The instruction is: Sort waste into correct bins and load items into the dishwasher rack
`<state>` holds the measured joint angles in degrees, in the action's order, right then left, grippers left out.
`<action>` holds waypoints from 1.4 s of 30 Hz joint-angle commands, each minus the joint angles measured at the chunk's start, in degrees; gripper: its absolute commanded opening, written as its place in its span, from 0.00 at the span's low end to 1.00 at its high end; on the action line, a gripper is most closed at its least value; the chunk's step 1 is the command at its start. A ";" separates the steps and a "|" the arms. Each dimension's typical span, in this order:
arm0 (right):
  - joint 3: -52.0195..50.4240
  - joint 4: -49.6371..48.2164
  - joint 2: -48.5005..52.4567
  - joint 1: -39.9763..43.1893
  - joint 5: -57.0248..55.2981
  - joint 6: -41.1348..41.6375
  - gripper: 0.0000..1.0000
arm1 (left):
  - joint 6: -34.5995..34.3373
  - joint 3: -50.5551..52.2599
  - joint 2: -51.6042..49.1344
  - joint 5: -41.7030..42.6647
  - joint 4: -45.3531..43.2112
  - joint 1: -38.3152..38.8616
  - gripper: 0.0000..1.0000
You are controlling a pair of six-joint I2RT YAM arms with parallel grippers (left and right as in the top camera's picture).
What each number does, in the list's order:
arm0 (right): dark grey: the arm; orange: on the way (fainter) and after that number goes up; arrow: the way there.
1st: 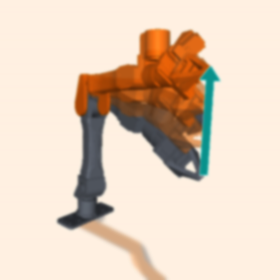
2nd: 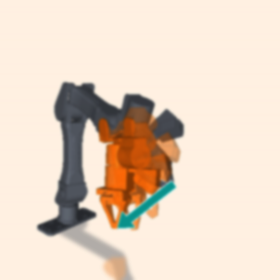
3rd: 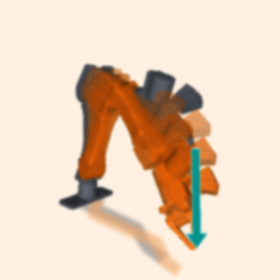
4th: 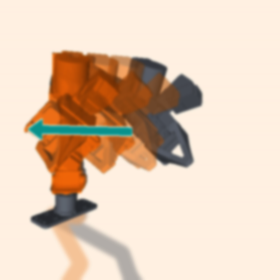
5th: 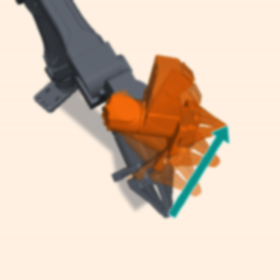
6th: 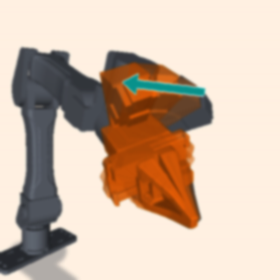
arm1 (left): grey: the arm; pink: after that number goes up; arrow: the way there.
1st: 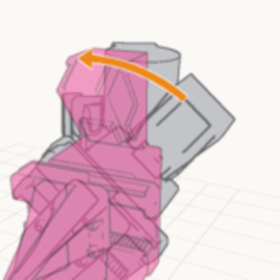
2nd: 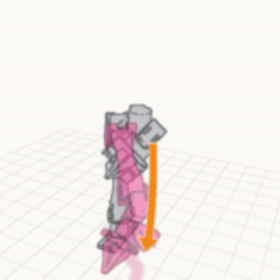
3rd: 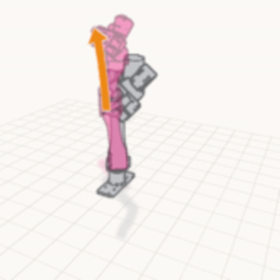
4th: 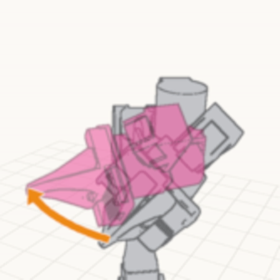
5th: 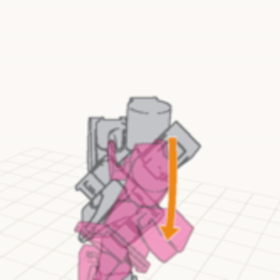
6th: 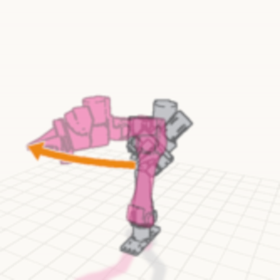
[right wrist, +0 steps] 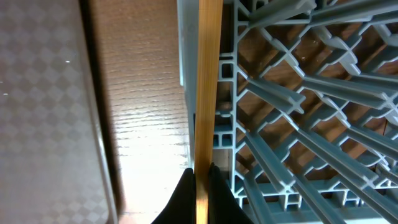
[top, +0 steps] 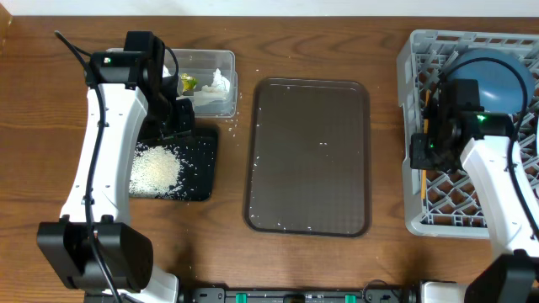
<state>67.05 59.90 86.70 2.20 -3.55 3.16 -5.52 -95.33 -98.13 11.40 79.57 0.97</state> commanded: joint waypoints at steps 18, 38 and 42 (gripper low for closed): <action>0.33 -0.28 3.43 0.90 -4.13 -1.07 0.15 | 0.59 0.42 -0.13 -0.52 -0.20 -0.02 0.46; 0.52 -1.62 2.95 0.83 12.68 2.19 0.83 | 5.14 0.42 -0.13 4.85 -1.88 2.67 0.47; 2.86 -2.93 1.09 0.79 14.53 2.58 0.84 | 5.95 0.39 -0.13 4.83 -3.54 4.85 0.47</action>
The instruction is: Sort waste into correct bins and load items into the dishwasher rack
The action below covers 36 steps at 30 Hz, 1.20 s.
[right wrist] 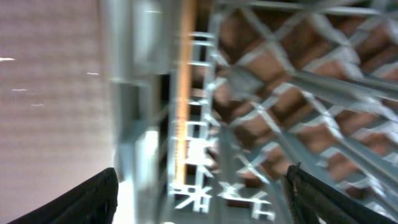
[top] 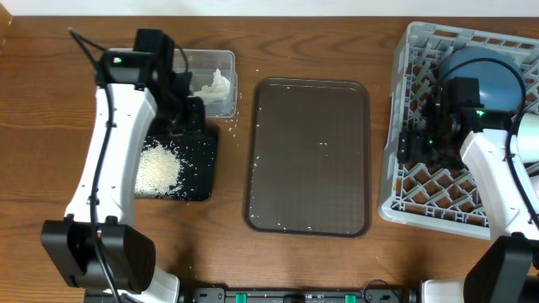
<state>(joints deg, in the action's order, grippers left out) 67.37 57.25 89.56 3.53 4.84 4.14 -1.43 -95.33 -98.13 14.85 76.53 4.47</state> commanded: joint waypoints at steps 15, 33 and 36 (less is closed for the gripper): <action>14.36 -0.74 -3.04 -4.15 11.69 1.33 0.09 | 1.84 -2.51 0.31 1.36 -3.10 1.73 0.47; -4.02 -5.92 0.72 -8.92 6.21 1.62 0.07 | 1.84 -2.40 0.31 0.96 -1.57 1.73 0.47; -4.28 -2.49 0.72 -7.76 -2.67 5.79 0.03 | 1.84 -2.40 0.31 0.96 -1.57 1.73 0.47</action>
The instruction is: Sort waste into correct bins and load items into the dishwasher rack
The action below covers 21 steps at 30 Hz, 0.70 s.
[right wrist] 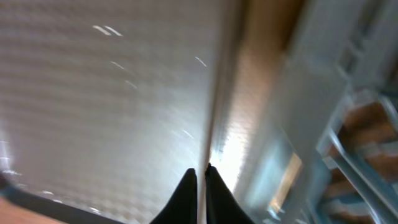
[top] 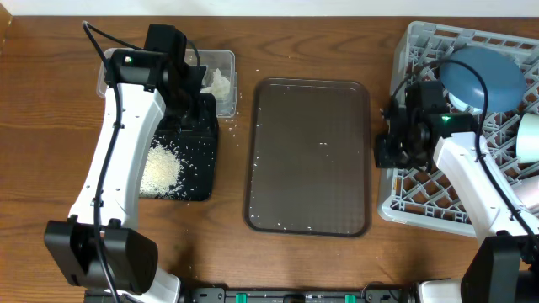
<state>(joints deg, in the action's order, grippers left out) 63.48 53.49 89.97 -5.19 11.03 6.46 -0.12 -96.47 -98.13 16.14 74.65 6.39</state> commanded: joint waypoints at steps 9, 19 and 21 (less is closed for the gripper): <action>-0.39 5.62 0.26 4.92 -18.12 9.79 0.01 | 0.52 -1.27 0.31 -0.33 0.28 -0.20 0.47; -0.39 5.90 0.24 5.11 -9.44 6.54 0.04 | 0.52 -1.27 0.31 -0.33 0.26 -0.20 0.47; -0.37 5.44 -0.02 5.11 -7.19 6.58 0.04 | 0.52 -1.27 0.31 -0.33 0.26 -0.20 0.48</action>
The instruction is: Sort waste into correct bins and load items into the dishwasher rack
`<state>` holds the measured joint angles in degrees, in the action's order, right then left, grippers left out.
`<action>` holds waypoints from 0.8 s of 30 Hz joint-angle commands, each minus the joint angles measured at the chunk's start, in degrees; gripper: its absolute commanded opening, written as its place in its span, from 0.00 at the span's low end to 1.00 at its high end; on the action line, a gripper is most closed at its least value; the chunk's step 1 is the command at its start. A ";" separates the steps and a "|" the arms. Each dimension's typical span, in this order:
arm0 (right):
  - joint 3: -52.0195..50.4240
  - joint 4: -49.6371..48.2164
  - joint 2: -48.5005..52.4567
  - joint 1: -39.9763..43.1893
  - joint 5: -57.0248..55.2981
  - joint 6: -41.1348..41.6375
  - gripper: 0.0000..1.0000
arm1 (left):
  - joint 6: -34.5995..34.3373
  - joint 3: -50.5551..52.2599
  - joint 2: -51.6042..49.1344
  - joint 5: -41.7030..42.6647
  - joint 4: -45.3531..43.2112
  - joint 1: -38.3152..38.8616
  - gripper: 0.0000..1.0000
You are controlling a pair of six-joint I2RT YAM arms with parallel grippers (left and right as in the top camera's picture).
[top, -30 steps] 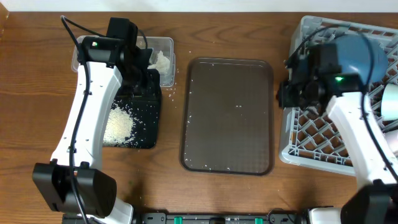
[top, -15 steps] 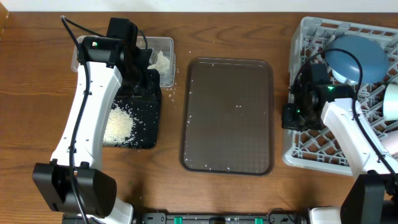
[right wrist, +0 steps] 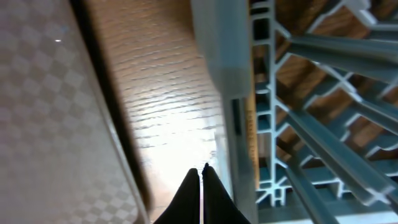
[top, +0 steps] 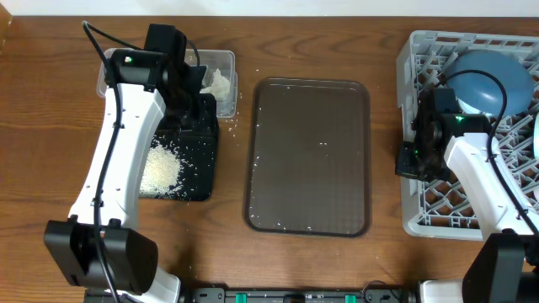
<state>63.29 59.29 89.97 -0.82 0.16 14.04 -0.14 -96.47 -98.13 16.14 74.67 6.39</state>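
Note:
My right gripper is shut with nothing between its fingers. It hangs over the strip of table between the brown tray and the left wall of the grey dishwasher rack. A wooden chopstick shows just inside that wall. From overhead the right gripper is at the rack's left side, and a blue bowl lies in the rack. My left gripper is over the seam between the clear bin and the black bin; its jaws are too dark to read.
White rice is heaped in the black bin, with grains scattered around it. Crumpled white paper lies in the clear bin. The tray holds only a few specks.
The rack was skewed and shifted towards the tray; it now stands square further right. My right gripper, still shut, has gone from over the tray's right edge to the rack's left wall. The left arm is unchanged.
My right gripper was shut on a wooden chopstick at the rack's left edge. Then it was open, the chopstick lay in the rack, and the rack had shifted left. Later the gripper was shut and empty over the tray edge. Now the rack is back square.

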 commanded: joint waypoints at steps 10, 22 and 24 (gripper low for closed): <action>4.33 -10.97 -5.97 0.76 15.63 -6.69 0.46 | 0.57 -1.27 0.28 -0.31 -4.11 -0.20 0.73; 11.17 5.49 -6.10 4.55 4.13 -5.75 0.99 | 0.31 -1.27 -0.72 -5.55 6.12 -0.22 0.86; 11.15 8.13 -6.51 6.16 4.13 -5.75 0.99 | 0.28 -1.27 -0.72 -6.38 9.18 -0.22 0.86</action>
<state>73.78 65.84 84.47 3.42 6.31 7.86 0.05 -96.51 -98.15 12.84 81.60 6.39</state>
